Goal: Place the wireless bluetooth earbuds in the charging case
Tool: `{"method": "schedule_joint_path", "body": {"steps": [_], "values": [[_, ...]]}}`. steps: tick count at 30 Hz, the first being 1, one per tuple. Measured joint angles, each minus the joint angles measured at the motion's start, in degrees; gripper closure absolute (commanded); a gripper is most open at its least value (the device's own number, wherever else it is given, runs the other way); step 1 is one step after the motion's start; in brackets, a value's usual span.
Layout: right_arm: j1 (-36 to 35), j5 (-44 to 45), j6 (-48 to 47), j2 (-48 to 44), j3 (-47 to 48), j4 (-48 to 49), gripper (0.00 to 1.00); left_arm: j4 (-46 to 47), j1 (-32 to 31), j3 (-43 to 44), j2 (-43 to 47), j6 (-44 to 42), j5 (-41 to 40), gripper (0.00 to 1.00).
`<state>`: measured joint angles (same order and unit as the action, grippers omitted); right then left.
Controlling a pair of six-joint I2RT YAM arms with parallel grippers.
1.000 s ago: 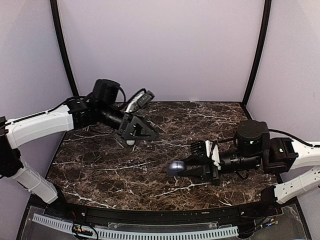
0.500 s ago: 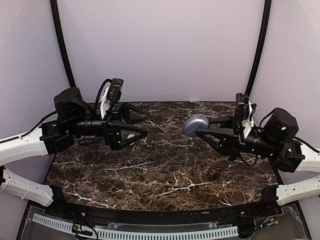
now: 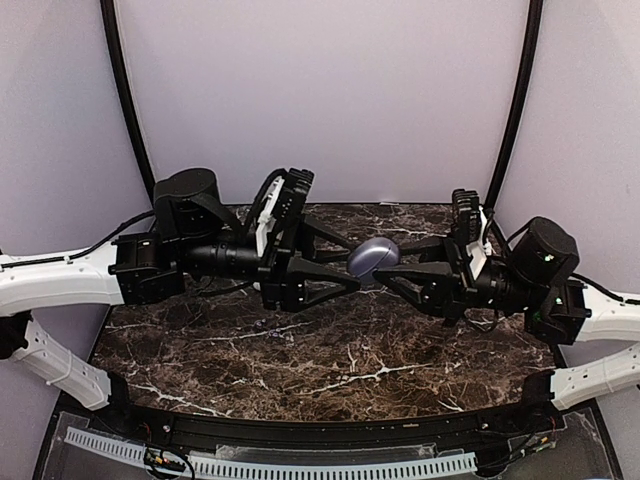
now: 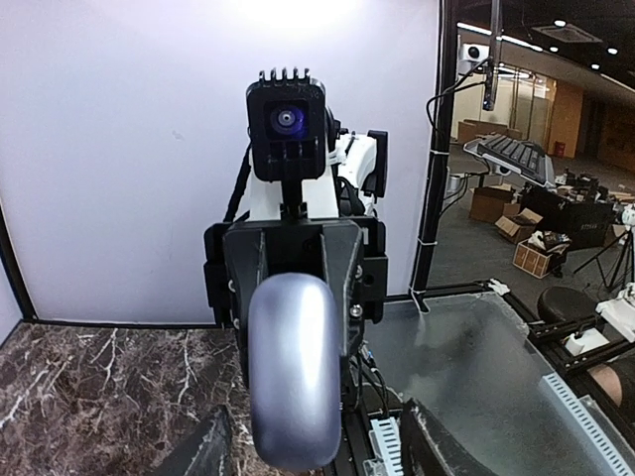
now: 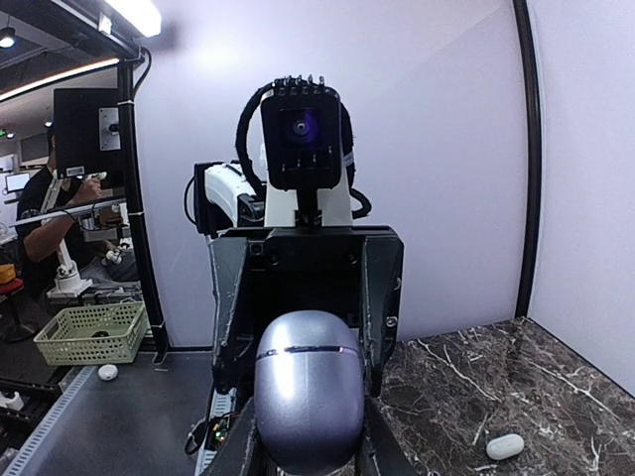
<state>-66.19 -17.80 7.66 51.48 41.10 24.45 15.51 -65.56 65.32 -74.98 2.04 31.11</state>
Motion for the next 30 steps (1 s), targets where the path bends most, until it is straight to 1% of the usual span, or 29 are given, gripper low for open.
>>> {"method": "schedule_joint_path", "body": {"steps": [4, 9, 14, 16, 17, 20, 21, 22, 23, 24, 25, 27, 30], "values": [[0.00, -0.22, 0.17, 0.07, 0.00, 0.61, 1.00, -0.37, -0.42, 1.40, -1.27, -0.68, -0.76, 0.54], [0.15, -0.15, 0.15, 0.02, -0.02, 1.09, 1.00, -1.64, -0.81, 1.88, -2.25, -1.03, -1.55, 0.65], [0.20, -0.13, 0.15, 0.00, -0.02, 1.09, 1.00, -2.54, -0.96, 3.17, -3.04, -1.42, -1.99, 0.69], [0.20, 0.04, 0.15, -0.11, -0.09, 1.09, 1.00, -2.62, -0.98, 3.61, -3.06, -1.40, -2.03, 0.76], [0.20, 0.15, 0.13, -0.17, -0.15, 1.11, 1.00, -2.78, -0.98, 3.87, -3.10, -1.40, -2.03, 0.78], [0.20, 0.48, -0.02, -0.48, -0.24, 0.81, 0.88, -3.34, -1.01, 4.17, -3.17, -1.51, -2.21, 0.87], [0.20, 0.59, -0.15, -0.55, -0.24, 0.52, 0.81, -3.67, -1.01, 4.28, -3.23, -1.44, -2.25, 0.88], [0.20, 0.68, -0.11, -0.61, -0.24, 0.20, 0.71, -4.17, -1.01, 4.44, -3.26, -1.44, -2.29, 0.90], [0.20, 0.72, -0.13, -0.76, -0.24, -0.48, 0.57, -4.79, -1.01, 4.61, -3.28, -1.51, -2.32, 0.91], [0.20, 0.76, -0.46, -0.96, -0.24, -1.40, 0.47, -5.79, -1.01, 4.79, -3.28, -1.86, -2.49, 0.92], [0.20, 1.03, -0.39, -1.20, -0.20, -2.51, 0.42, -6.58, -1.01, 4.85, -3.28, -2.12, -2.67, 0.93], [0.22, 1.29, -0.90, -1.75, 0.17, -5.55, 0.38, -9.38, -1.01, 5.16, -3.21, -3.43, -2.82, 0.93], [0.22, 1.11, -2.84, -1.68, 2.75, -13.16, 0.39, -15.82, -1.01, 6.03, -2.99, -6.34, -3.28, 0.97]]}}
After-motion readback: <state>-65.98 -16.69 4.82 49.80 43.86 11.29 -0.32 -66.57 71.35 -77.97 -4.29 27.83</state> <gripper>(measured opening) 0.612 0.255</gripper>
